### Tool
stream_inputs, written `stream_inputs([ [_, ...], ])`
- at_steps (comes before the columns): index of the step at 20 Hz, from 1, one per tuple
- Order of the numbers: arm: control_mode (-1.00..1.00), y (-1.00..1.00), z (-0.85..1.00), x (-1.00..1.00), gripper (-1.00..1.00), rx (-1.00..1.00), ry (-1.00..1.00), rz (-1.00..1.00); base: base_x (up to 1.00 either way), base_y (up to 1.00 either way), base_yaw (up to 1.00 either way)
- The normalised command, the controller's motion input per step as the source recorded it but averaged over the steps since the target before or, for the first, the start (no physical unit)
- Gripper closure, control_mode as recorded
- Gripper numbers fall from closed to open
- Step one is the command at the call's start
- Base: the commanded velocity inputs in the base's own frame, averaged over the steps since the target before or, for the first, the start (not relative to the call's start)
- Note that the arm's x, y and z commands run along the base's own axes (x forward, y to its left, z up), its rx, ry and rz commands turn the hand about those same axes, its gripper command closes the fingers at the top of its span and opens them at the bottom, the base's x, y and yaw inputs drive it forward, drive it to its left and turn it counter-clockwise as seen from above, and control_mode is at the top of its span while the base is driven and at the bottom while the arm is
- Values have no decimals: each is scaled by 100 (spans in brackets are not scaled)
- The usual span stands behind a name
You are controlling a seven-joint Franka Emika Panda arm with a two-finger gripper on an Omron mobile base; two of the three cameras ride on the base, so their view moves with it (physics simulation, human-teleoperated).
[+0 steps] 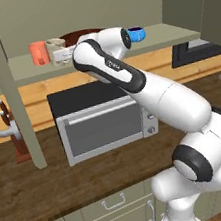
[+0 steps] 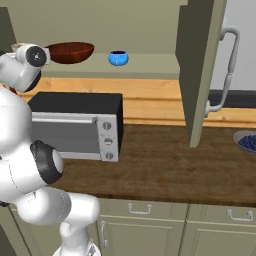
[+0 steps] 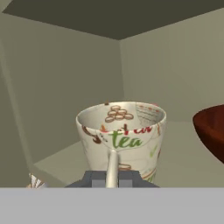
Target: Gather all objects into one cabinet and sort the glasses and bowls to opposite sides.
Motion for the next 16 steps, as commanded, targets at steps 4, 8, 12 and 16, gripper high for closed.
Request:
stream_inputs([
  [4,-100,2,-21,49,100,0,0,-2,0,0,0],
  [8,-100,11,-32,47,100,0,2,-5,0,0,0],
  [12,-100,37,-14,43,100,0,0,-1,0,0,0],
  [16,-100,46,-22,24,100,0,1,0,0,0,0],
])
